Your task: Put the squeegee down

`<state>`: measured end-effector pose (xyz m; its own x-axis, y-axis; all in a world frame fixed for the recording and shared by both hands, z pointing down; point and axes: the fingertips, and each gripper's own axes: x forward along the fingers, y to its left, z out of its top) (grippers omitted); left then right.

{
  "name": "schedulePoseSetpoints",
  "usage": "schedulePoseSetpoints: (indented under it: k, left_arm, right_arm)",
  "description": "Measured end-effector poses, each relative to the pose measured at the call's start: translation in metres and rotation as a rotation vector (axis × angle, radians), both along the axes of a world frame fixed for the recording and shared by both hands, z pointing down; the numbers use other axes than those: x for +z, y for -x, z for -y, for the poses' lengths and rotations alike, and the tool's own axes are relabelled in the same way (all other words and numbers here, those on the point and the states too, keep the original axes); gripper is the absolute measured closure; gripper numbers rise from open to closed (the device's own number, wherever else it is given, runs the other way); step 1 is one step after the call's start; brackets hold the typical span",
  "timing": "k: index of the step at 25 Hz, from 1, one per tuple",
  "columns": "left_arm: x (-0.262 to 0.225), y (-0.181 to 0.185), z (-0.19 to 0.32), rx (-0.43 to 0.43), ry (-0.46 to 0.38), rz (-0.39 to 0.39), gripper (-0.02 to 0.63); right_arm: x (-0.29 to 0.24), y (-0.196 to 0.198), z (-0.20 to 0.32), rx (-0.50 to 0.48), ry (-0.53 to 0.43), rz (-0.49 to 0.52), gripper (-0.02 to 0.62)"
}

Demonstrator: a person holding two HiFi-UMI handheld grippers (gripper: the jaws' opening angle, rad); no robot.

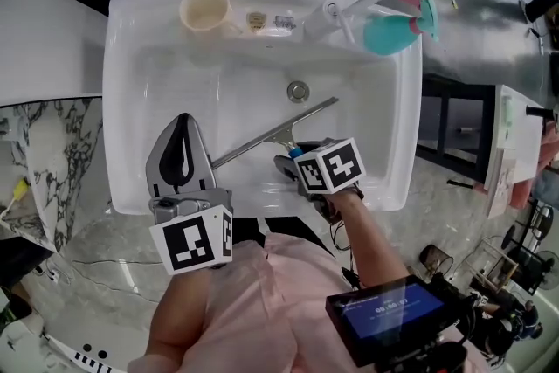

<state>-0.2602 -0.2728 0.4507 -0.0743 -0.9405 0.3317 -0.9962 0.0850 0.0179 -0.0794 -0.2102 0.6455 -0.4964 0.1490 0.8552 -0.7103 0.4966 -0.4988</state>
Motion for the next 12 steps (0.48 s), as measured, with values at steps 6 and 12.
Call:
schedulePoseSetpoints:
  k: [6,12]
  left_arm:
    - [-0.020,-0.013,-0.010,0.006,-0.036,0.024,0.597]
    - [-0.034,-0.023,-0.022,0.014,-0.070,0.030,0.597]
  right_arm:
    - [-0.007,-0.013,0.003,0.005,-0.039,0.003,0.362]
    - [-0.022,-0.025,0.001,0.029,-0.096,0.018,0.344]
